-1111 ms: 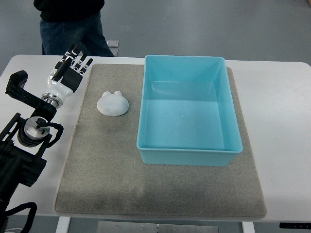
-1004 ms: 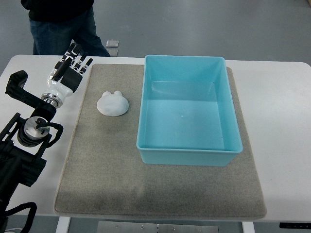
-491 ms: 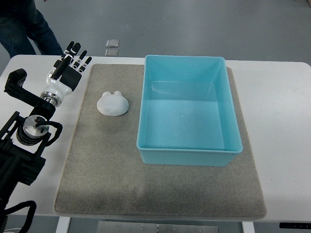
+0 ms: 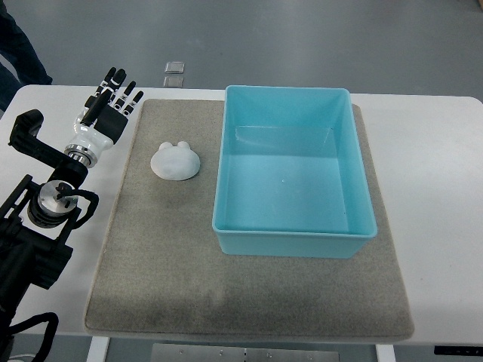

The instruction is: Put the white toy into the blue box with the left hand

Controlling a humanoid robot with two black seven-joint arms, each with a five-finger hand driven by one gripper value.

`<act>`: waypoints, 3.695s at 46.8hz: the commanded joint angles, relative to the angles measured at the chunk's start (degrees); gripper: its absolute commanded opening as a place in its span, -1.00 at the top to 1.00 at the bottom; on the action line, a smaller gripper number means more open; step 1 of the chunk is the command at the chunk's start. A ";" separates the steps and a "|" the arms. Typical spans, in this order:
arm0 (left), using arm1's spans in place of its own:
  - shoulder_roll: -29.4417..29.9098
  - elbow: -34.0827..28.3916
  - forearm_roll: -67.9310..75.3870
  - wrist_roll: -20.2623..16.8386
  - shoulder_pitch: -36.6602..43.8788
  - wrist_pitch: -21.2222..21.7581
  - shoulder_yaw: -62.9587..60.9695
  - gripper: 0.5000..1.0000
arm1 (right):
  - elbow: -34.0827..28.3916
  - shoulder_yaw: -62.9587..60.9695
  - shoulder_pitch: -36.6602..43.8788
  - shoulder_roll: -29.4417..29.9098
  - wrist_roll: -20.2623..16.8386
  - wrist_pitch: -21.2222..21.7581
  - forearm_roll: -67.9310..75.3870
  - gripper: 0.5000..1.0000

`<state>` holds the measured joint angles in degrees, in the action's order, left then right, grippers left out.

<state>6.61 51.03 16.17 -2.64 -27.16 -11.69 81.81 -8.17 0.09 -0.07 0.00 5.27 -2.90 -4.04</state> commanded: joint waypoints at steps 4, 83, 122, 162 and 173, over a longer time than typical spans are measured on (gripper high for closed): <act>-0.10 0.12 0.00 0.00 -0.09 0.00 0.02 -0.98 | 0.00 0.00 -0.02 0.00 0.00 0.00 0.00 -0.74; 31.53 2.23 0.17 -0.88 -13.44 -12.22 -39.79 -0.98 | 0.00 0.00 -0.02 0.00 0.00 0.00 0.00 -0.74; 41.29 15.76 28.29 -4.13 -17.93 -10.64 -45.60 -0.95 | 0.00 0.00 -0.02 0.00 0.00 0.00 0.00 -0.74; 40.94 25.35 56.69 -4.39 -18.37 -3.61 -48.67 -0.96 | 0.00 0.00 -0.02 0.00 0.00 0.00 0.00 -0.74; 39.19 25.00 57.74 -4.30 -21.35 -2.21 -54.38 -0.94 | 0.00 0.00 -0.02 0.00 0.00 0.00 0.00 -0.74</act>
<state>46.88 76.28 73.66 -7.04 -47.40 -14.86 29.64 -8.17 0.09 -0.08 0.00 5.27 -2.90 -4.04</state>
